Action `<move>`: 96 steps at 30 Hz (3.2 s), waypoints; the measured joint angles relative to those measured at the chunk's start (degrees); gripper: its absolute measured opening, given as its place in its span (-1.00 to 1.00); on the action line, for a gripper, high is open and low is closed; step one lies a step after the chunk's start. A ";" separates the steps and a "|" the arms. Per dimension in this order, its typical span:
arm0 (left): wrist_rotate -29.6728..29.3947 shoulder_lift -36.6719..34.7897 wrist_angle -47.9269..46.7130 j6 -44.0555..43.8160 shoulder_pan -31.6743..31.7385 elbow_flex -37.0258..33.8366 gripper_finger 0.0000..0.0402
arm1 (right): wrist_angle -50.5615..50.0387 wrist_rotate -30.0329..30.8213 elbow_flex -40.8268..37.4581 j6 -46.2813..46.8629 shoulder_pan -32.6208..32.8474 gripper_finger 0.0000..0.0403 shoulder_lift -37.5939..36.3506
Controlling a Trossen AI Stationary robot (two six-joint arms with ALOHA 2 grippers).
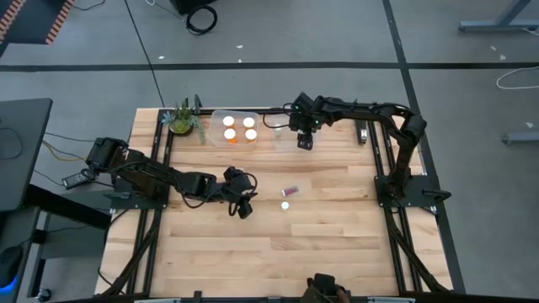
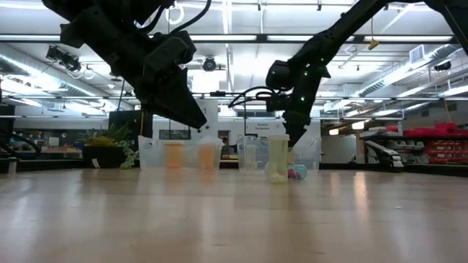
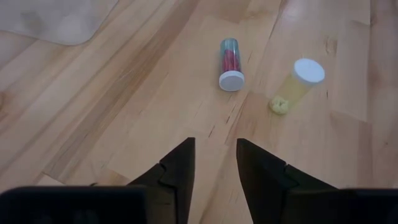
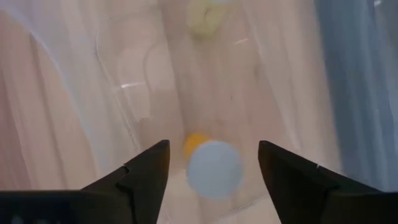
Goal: Pick and place medicine bottles into bin by pill shape (circle, oval)
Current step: Put the small yellow pill bottle into the right bin
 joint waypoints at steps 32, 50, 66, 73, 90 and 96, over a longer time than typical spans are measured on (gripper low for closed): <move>0.00 0.00 -1.06 -0.38 -0.02 0.00 -0.38 | -11.94 -1.21 12.65 4.79 35.59 0.30 -0.10; -4.17 -4.43 -10.59 -3.08 -3.18 0.00 -0.45 | 0.26 0.95 2.90 8.26 43.50 0.30 -0.05; -7.76 -5.57 -11.57 -3.19 -5.49 -0.04 -0.45 | 7.22 -0.88 -3.54 10.51 43.84 0.30 -0.08; -8.61 -5.57 -11.52 -3.28 -5.44 -0.04 -0.44 | 10.63 -0.85 -7.09 10.72 43.80 0.23 -0.07; -8.63 -5.57 -11.54 -3.26 -5.46 -0.04 -0.45 | 12.08 -0.18 -7.11 11.22 42.37 -0.32 -0.07; -9.27 -5.57 -11.52 -3.25 -5.46 -0.04 -0.45 | 6.94 -0.09 -3.57 9.72 40.21 -0.37 -0.29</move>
